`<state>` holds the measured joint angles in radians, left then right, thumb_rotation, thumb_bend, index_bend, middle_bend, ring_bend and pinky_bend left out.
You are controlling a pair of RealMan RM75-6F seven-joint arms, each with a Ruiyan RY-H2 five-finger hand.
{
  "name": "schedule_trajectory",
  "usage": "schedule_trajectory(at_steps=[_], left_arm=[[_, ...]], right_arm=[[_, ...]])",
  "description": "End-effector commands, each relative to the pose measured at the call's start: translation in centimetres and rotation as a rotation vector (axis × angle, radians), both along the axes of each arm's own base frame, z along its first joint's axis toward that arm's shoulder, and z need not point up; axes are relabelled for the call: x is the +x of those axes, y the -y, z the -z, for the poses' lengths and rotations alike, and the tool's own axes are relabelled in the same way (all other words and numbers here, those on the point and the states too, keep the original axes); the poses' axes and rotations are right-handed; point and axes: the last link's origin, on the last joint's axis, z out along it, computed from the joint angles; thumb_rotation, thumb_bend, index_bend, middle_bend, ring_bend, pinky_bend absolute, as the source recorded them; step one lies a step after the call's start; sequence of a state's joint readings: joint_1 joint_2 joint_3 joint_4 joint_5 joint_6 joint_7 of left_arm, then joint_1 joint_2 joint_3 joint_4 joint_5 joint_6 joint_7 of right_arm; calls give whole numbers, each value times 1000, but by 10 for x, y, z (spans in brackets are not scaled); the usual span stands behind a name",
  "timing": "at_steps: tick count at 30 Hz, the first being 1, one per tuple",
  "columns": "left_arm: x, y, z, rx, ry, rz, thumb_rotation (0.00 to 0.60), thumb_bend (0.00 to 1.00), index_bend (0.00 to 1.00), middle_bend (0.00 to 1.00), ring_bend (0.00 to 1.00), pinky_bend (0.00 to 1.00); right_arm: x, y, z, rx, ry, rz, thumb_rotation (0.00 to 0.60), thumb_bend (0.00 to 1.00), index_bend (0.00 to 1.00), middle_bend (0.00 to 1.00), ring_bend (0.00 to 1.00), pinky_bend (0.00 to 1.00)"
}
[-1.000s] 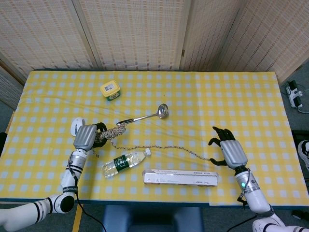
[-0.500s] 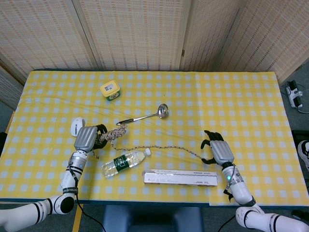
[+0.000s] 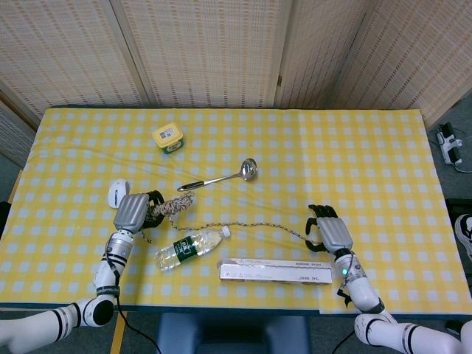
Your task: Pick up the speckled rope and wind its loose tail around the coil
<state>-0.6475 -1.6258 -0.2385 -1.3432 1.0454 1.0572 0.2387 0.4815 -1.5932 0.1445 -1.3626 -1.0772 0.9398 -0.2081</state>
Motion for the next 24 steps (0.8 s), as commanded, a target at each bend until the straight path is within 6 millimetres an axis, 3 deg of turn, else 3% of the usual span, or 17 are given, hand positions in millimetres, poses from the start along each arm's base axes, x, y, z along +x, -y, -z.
schedule_trajectory(at_steps=[1,24], left_arm=[[0,0,0,1,0,-1,600,472,611,604,582,651],[-5,0,1,0,0,-8,600,473,611,604,577,638]], right_arm=[[0,0,1,4,-6,-2,600,368,554,132,72,0],[-3,2,4,25,-64,2,600,465,556,135,70,0]])
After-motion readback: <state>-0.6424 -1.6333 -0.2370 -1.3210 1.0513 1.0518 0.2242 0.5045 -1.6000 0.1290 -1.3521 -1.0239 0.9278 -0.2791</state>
